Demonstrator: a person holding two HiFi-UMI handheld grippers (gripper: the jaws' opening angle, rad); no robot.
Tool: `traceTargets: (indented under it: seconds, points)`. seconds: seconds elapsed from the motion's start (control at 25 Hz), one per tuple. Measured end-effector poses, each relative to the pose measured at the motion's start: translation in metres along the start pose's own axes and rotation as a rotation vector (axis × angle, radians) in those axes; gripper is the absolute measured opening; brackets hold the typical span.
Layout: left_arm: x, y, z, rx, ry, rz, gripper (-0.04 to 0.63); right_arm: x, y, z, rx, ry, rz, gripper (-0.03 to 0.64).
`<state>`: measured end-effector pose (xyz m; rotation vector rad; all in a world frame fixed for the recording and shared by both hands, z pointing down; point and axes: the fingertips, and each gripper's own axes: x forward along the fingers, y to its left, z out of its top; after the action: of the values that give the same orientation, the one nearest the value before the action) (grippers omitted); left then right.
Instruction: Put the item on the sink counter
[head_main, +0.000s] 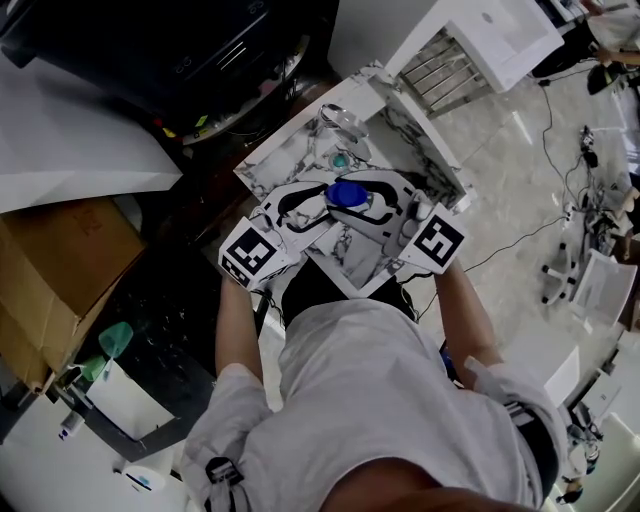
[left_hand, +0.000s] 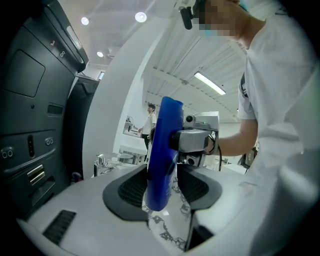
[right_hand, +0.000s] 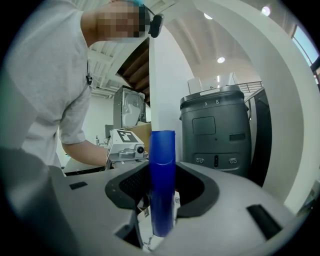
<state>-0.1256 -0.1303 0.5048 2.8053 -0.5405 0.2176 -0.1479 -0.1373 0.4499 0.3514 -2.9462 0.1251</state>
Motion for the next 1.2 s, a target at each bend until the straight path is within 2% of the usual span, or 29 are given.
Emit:
traceTargets:
  seconds: [0.68,0.84,1.0,1.2]
  points:
    - [-0.013,-0.006,0.007,0.03,-0.015,-0.117,0.176,0.017,0.017,0.013,-0.007,-0.013,0.123,0.152]
    - [-0.015,-0.001,0.007,0.021,-0.022,-0.114,0.176,0.02,0.016,0.014,-0.027,-0.004,0.13,0.152]
    - [-0.019,0.0,0.016,0.021,-0.05,-0.121,0.181,0.021,0.016,0.018,-0.002,-0.021,0.139,0.152]
    - [-0.014,0.001,0.021,0.042,-0.062,-0.107,0.183,0.025,0.016,0.015,-0.022,-0.011,0.142,0.152]
